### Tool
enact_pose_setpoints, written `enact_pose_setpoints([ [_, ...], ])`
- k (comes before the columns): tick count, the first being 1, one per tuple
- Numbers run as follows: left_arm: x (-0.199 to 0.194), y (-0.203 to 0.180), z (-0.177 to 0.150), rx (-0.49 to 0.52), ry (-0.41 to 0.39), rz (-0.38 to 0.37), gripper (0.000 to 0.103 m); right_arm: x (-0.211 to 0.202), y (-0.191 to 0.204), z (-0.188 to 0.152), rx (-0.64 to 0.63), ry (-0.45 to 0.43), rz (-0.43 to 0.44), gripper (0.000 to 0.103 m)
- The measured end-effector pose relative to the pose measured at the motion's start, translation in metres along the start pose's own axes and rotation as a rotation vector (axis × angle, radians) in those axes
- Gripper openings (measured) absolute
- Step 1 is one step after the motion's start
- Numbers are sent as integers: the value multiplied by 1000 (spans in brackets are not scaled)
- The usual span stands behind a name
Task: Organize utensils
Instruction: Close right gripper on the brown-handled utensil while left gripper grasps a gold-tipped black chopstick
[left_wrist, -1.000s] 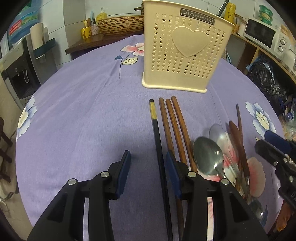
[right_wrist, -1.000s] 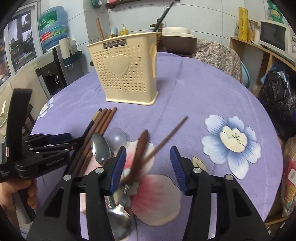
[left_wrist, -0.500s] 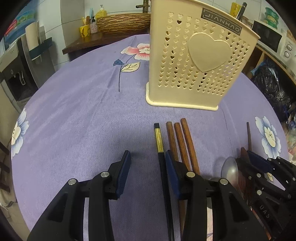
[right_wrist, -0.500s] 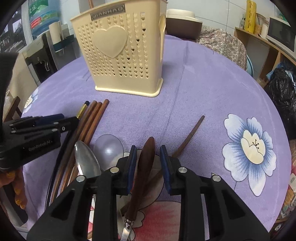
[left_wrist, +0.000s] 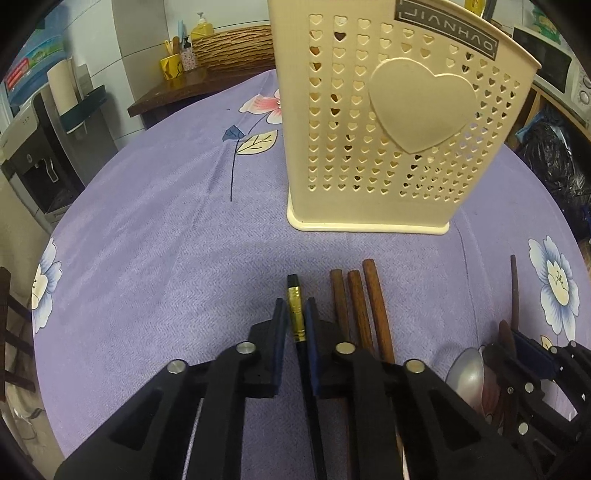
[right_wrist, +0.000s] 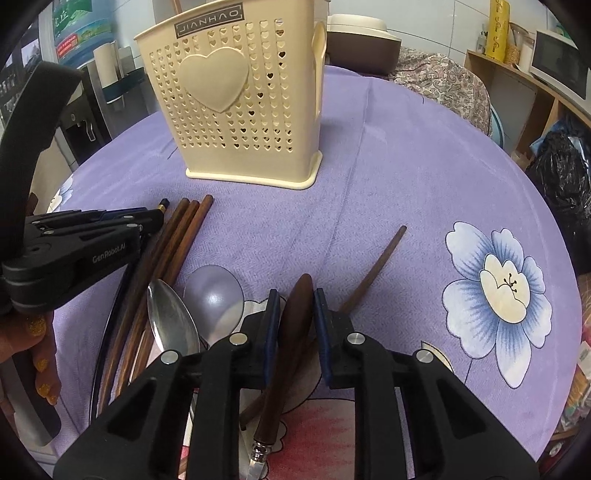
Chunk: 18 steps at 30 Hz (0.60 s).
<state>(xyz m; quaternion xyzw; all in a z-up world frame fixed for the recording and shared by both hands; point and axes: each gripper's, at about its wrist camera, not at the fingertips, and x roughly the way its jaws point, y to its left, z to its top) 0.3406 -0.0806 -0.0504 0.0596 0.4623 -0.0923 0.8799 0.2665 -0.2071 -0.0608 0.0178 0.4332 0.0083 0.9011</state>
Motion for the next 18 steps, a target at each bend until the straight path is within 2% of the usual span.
enact_pose_setpoints([
  [5, 0, 1, -1, -8, -10, -1, 9, -1, -1, 0, 3, -2, 11, 18],
  [11, -4, 6, -5, -32, -26, -31, 9, -19, -8, -3, 18, -51, 38, 16],
  [18, -52, 21, -14, -77, -152, -94, 8, -67, -35, -11, 73, -139, 171, 16],
])
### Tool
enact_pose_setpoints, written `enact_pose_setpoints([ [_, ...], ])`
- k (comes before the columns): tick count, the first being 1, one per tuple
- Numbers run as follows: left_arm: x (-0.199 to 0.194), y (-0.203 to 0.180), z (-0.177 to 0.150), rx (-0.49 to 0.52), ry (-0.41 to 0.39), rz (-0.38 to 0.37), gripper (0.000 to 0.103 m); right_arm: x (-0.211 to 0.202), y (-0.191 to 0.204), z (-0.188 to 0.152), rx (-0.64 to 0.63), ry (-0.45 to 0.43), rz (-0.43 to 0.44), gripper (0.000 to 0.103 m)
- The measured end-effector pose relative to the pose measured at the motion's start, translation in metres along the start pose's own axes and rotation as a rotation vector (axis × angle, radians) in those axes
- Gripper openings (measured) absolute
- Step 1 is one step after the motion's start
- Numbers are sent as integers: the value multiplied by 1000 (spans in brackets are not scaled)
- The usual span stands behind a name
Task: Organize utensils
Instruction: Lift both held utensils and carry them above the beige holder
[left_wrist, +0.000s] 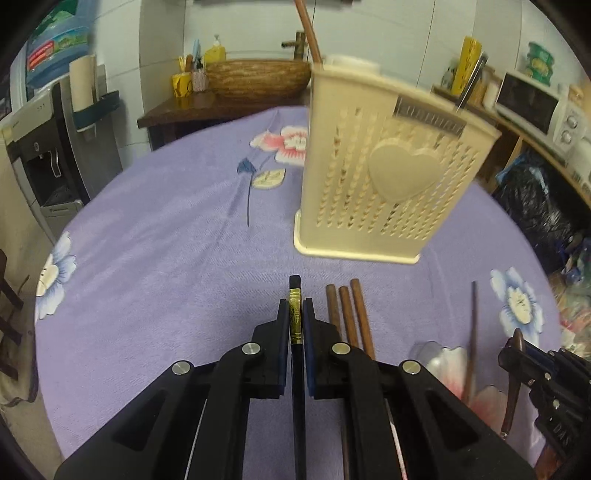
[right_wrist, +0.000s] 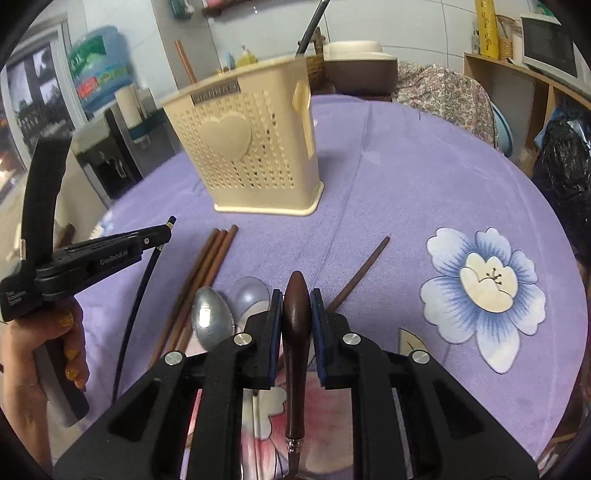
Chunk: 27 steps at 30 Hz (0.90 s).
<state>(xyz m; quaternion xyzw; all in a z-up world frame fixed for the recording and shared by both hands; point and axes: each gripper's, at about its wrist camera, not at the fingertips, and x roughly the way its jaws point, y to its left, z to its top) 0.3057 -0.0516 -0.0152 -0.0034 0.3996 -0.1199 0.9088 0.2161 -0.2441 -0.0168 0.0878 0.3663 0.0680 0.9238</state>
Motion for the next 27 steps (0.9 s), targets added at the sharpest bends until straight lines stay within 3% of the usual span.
enact_pose_setpoints([
  [8, -82, 16, 2, -39, -197, -63, 8, -83, -20, 0, -10, -132, 68, 16],
  [13, -115, 17, 8, -48, -277, -77, 8, -106, -27, 2, -21, -166, 82, 16],
  [27, -130, 31, 12, -79, -317, -111, 8, -113, -23, 10, -45, -174, 95, 16],
])
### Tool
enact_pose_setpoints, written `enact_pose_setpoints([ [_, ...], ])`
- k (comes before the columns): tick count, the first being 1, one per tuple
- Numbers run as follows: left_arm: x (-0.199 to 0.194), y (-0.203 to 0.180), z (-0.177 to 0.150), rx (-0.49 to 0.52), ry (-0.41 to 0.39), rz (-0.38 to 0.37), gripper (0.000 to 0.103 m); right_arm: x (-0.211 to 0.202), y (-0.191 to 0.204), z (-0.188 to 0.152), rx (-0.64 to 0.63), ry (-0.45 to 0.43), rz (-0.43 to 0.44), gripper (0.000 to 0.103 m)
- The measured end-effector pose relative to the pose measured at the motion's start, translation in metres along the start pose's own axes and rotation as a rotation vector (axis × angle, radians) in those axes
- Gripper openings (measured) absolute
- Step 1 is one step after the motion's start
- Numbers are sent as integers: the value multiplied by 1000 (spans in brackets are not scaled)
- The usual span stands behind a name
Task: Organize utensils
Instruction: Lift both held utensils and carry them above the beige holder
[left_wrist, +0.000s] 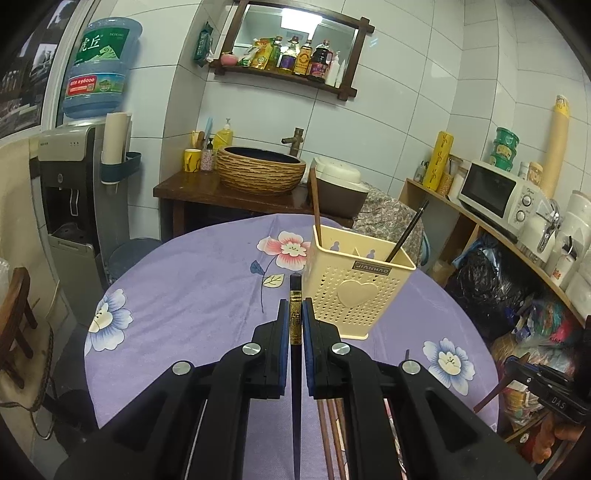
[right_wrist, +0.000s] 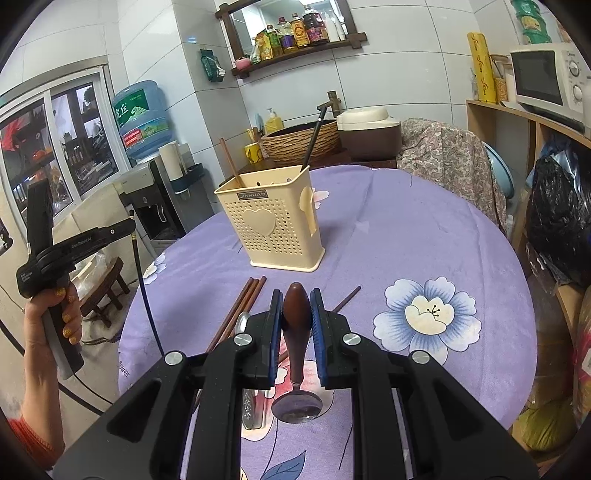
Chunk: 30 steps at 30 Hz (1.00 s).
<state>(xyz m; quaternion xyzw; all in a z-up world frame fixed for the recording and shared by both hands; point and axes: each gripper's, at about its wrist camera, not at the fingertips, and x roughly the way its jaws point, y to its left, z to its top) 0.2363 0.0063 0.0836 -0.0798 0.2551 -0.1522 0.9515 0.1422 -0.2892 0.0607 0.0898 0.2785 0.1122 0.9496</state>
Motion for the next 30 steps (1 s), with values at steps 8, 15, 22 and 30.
enact_pose_setpoints([
  [8, -4, -5, 6, 29, -19, -11, 8, -1, 6, 9, -25, -6, 15, 16],
  [15, -4, -8, 22, 39, -24, -33, 8, 3, 10, 23, -38, -9, 45, 16],
  [22, -10, -20, 84, 51, -71, -86, 8, 10, 21, 82, -53, -81, 64, 16],
  [30, 1, -50, 170, 67, -159, -100, 8, 26, 44, 189, -73, -219, 2, 16],
])
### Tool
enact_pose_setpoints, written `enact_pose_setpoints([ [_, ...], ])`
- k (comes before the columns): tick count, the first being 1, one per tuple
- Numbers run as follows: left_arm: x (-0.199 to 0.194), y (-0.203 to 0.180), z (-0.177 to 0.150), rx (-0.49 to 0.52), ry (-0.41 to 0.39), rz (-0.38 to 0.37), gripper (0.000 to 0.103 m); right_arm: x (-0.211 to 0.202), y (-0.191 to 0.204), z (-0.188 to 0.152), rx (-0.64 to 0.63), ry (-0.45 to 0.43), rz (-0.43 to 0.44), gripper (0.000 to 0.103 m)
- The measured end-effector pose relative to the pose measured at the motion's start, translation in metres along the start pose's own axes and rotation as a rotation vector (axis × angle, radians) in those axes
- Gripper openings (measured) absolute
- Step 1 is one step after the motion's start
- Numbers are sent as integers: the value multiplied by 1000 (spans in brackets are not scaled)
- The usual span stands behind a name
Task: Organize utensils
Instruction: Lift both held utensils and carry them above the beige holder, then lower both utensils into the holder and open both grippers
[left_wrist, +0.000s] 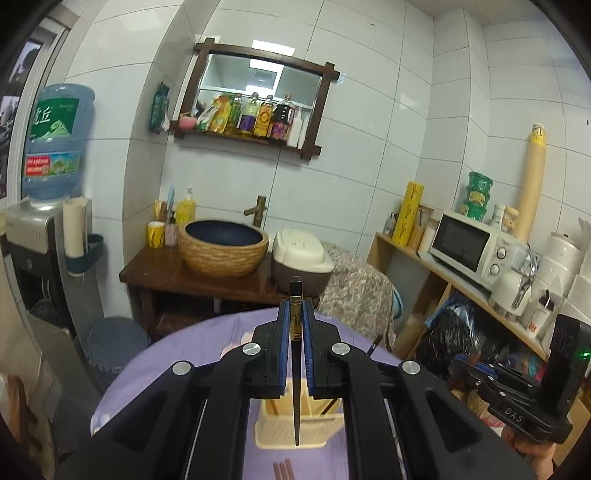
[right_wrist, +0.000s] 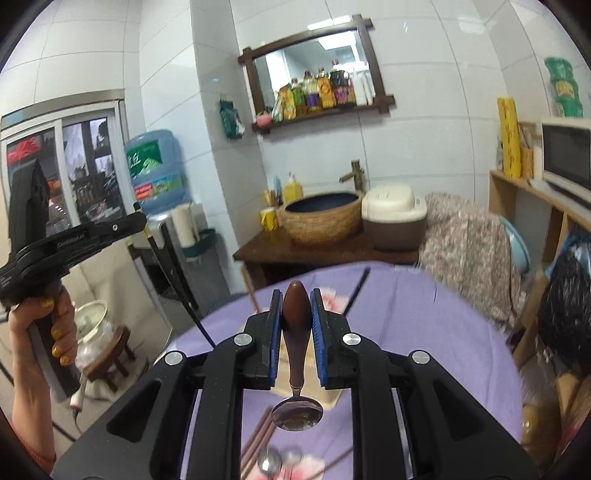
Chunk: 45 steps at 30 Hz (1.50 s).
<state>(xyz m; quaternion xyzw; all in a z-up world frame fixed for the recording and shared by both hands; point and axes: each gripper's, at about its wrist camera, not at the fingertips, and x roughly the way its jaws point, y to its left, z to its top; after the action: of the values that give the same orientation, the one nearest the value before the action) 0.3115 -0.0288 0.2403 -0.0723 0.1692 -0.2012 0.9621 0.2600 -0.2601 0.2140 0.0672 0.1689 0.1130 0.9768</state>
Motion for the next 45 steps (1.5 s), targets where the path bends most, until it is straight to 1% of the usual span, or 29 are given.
enact_pose_setpoints([
  [4, 19, -5, 14, 8, -20, 30, 8, 24, 6, 29, -4, -30, -41, 16],
  [8, 44, -9, 12, 25, -13, 71, 8, 53, 11, 34, -16, -30, -87, 16],
  [12, 65, -6, -3, 17, 22, 86, 8, 81, 11, 15, -12, -6, -116, 16],
  [15, 79, -3, -25, 20, 53, 98, 8, 97, 9, -5, -12, 27, -130, 16],
  [18, 88, 0, -38, 21, 75, 95, 8, 109, 5, -24, -10, 40, -140, 16],
  [19, 91, 1, -47, 28, 84, 97, 8, 112, 4, -29, -5, 47, -140, 16],
  [25, 105, 5, -76, 28, 141, 97, 8, 124, -1, -59, 4, 89, -135, 16],
  [29, 112, 10, -94, 8, 176, 93, 8, 128, -1, -75, 2, 116, -131, 16],
  [32, 108, 10, -100, 26, 150, 111, 8, 132, -2, -85, -2, 132, -127, 16],
  [35, 107, 7, -99, 41, 157, 107, 8, 132, -3, -89, -6, 119, -130, 16],
  [37, 107, 8, -98, 29, 165, 108, 8, 132, -3, -89, -4, 122, -133, 16],
  [38, 108, 9, -97, 21, 172, 103, 10, 133, -3, -89, -9, 122, -135, 17],
  [39, 108, 10, -97, 10, 179, 98, 14, 132, -2, -90, -19, 122, -132, 22],
  [40, 107, 10, -97, 3, 178, 95, 32, 130, 0, -91, -29, 112, -127, 29],
  [41, 103, 10, -97, -3, 168, 90, 50, 126, 1, -92, -35, 91, -129, 48],
  [42, 98, 10, -97, -7, 150, 86, 55, 121, 1, -92, -38, 65, -136, 64],
  [43, 92, 10, -97, -6, 130, 86, 56, 117, 2, -92, -38, 48, -137, 66],
  [45, 81, 10, -97, 1, 114, 86, 56, 110, 3, -93, -49, 34, -140, 66],
])
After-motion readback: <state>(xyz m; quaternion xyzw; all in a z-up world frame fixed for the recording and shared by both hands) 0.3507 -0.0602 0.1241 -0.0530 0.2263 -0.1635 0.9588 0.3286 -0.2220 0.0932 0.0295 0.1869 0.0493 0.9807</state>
